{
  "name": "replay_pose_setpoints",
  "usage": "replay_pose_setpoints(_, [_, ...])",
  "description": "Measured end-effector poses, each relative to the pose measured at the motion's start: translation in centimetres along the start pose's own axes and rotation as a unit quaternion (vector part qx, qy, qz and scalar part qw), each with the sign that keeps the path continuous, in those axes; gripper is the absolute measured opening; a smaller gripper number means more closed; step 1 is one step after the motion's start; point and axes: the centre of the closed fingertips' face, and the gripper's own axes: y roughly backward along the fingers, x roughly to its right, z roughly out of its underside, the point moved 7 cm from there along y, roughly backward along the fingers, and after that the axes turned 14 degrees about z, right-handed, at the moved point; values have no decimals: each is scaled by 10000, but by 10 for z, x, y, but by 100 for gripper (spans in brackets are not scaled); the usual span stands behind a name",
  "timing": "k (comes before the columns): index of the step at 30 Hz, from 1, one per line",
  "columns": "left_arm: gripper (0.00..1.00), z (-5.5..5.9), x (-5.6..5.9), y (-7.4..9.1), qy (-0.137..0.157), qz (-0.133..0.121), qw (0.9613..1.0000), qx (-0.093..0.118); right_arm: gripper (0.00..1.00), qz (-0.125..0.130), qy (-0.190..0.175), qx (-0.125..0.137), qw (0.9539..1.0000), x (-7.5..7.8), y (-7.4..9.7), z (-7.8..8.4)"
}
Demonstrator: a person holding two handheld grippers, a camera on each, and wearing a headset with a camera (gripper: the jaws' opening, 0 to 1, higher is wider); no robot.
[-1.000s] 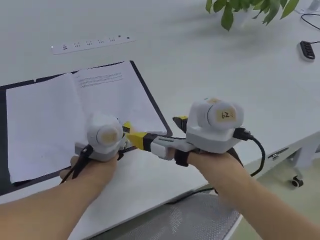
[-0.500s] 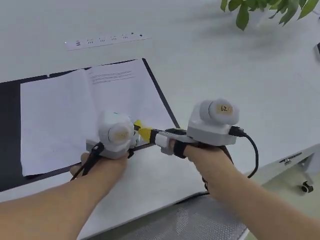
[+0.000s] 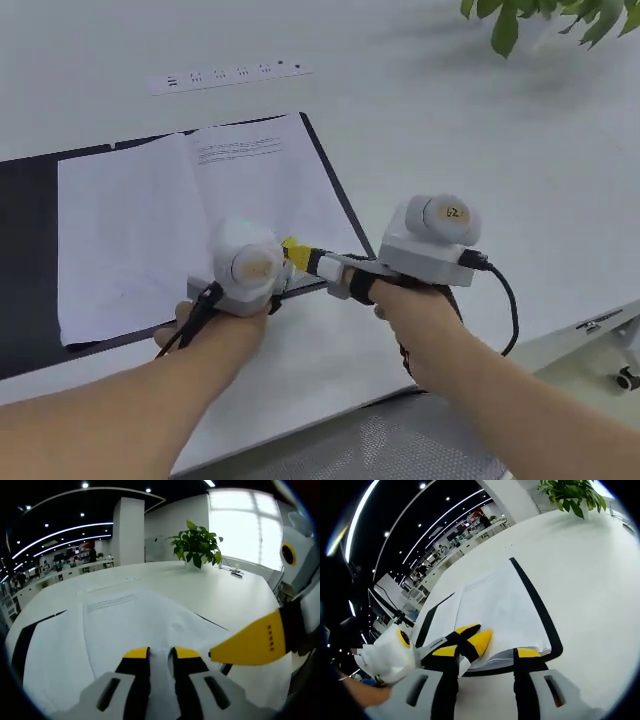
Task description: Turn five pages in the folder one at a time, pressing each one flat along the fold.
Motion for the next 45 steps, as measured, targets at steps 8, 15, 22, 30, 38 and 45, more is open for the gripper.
replay_pose_setpoints(8, [17, 0, 0, 0, 20, 0, 10000, -1, 19, 321, -267, 103, 9991, 12, -7, -3])
replay_pose_setpoints(15, [16, -1, 0, 0, 30, 1, 10000, -34, 1, 500, -352, 171, 9980, 18, -10, -4])
replay_pose_setpoints(22, [18, -3, 0, 2, 140, 66, 9999, -62, 0, 471, -380, 262, 9978, 14, -6, -5])
replay_pose_setpoints(30, [24, -12, -4, 24, 369, 60, 9993, 59, 0, 240, -400, 498, 9977, 5, 8, -10])
replay_pose_setpoints(38, [24, -25, -19, 59, 322, -116, 9992, 216, 0, -118, -157, 830, 9964, -21, 22, -20])
replay_pose_setpoints(45, [24, -36, -32, 96, 102, -297, 9988, 388, 0, -503, 111, 1029, 9934, -54, 32, -23])
